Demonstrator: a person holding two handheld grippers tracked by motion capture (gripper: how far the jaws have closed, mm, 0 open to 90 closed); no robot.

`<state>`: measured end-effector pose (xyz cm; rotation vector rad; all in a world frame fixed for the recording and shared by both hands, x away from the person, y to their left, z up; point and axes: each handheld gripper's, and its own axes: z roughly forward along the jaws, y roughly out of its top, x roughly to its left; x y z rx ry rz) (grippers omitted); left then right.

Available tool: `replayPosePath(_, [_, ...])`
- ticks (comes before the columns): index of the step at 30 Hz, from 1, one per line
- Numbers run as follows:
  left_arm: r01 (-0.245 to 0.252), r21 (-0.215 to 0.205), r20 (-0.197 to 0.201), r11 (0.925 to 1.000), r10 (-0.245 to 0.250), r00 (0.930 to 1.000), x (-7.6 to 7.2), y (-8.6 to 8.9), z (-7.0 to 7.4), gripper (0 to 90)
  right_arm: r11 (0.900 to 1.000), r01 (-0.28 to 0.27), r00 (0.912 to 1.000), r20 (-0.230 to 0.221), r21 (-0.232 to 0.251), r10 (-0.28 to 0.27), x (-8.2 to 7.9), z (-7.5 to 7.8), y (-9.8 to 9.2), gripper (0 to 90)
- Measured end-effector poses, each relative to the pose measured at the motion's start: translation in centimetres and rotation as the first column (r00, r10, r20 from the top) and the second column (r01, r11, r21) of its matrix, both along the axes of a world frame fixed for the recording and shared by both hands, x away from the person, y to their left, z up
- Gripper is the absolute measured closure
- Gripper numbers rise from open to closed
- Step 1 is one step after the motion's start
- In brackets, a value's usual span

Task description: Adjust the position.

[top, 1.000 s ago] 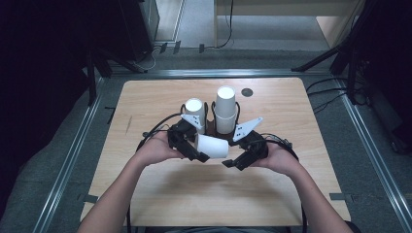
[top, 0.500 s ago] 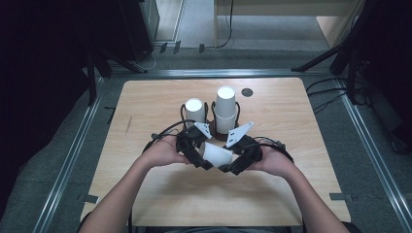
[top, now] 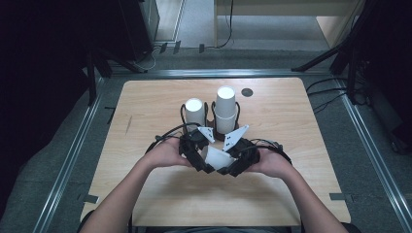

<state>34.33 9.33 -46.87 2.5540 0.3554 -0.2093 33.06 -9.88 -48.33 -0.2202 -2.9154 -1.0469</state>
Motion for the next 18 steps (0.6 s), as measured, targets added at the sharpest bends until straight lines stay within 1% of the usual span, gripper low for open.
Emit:
replayPosePath(1, [-0.01, -0.01, -0.003, 0.9999, 0.01, 0.9999, 0.1, 0.1, -0.1, 15.8, 1.0, 0.004, 1.0, 0.007, 0.0, -0.004, 0.1, 0.0, -0.1, 32.1])
replayPosePath(2, [-0.014, -0.01, -0.001, 0.9999, 0.014, 0.9999, 0.1, 0.1, -0.1, 12.3, 1.0, 0.009, 0.9999, 0.012, 0.003, -0.009, 0.1, 0.1, -0.2, 32.1])
replayPosePath(3, [-0.023, -0.018, 0.005, 0.9996, 0.023, 0.9997, 0.1, 0.3, -0.2, 11.7, 1.0, 0.011, 0.9999, 0.01, 0.001, -0.011, 0.2, 0.1, -0.3, 32.1])
replayPosePath(4, [-0.026, -0.022, 0.013, 0.9994, 0.027, 0.9996, 0.2, 0.4, -0.2, 9.1, 1.0, 0.017, 0.9998, 0.014, 0.005, -0.017, 0.2, 0.1, -0.5, 32.1])
replayPosePath(5, [-0.033, -0.036, 0.005, 0.9988, 0.033, 0.9994, 0.2, 0.5, -0.3, 7.7, 1.0, 0.019, 0.9997, 0.014, 0.005, -0.019, 0.3, 0.1, -0.6, 32.0])
replayPosePath(7, [-0.052, -0.054, 0.023, 0.9972, 0.053, 0.9983, 0.3, 0.8, -0.3, 7.6, 0.999, 0.029, 0.9995, 0.015, 0.013, -0.029, 0.4, 0.3, -0.9, 32.0])
replayPosePath(10, [-0.063, -0.074, 0.022, 0.9953, 0.065, 0.9976, 0.3, 1.1, -0.4, 7.6, 0.999, 0.037, 0.9992, 0.016, 0.021, -0.037, 0.5, 0.4, -1.2, 32.0])
replayPosePath(11, [-0.064, -0.08, 0.03, 0.9947, 0.067, 0.9973, 0.3, 1.2, -0.4, 7.7, 0.999, 0.043, 0.999, 0.012, 0.022, -0.044, 0.5, 0.5, -1.3, 31.9])
replayPosePath(13, [-0.077, -0.109, 0.016, 0.991, 0.079, 0.9967, 0.3, 1.5, -0.6, 7.7, 0.999, 0.047, 0.9988, 0.011, 0.025, -0.047, 0.5, 0.6, -1.5, 31.9])
replayPosePath(14, [-0.081, -0.111, 0.012, 0.9906, 0.082, 0.9965, 0.2, 1.6, -0.7, 7.9, 0.999, 0.043, 0.9989, 0.014, 0.028, -0.044, 0.6, 0.6, -1.5, 31.9])
replayPosePath(15, [-0.086, -0.117, 0.022, 0.9894, 0.089, 0.9958, 0.2, 1.7, -0.7, 7.9, 0.998, 0.045, 0.9989, 0.012, 0.032, -0.045, 0.6, 0.6, -1.6, 31.9])
replayPosePath(17, [-0.103, -0.142, 0.006, 0.9845, 0.105, 0.9945, 0.2, 2.1, -0.8, 8.0, 0.998, 0.05, 0.9986, 0.014, 0.04, -0.051, 0.6, 0.8, -1.7, 31.9])
replayPosePath(18, [-0.11, -0.149, 0.01, 0.9828, 0.112, 0.9936, 0.1, 2.2, -0.9, 8.0, 0.998, 0.048, 0.9988, 0.009, 0.041, -0.049, 0.6, 0.8, -1.8, 31.9])
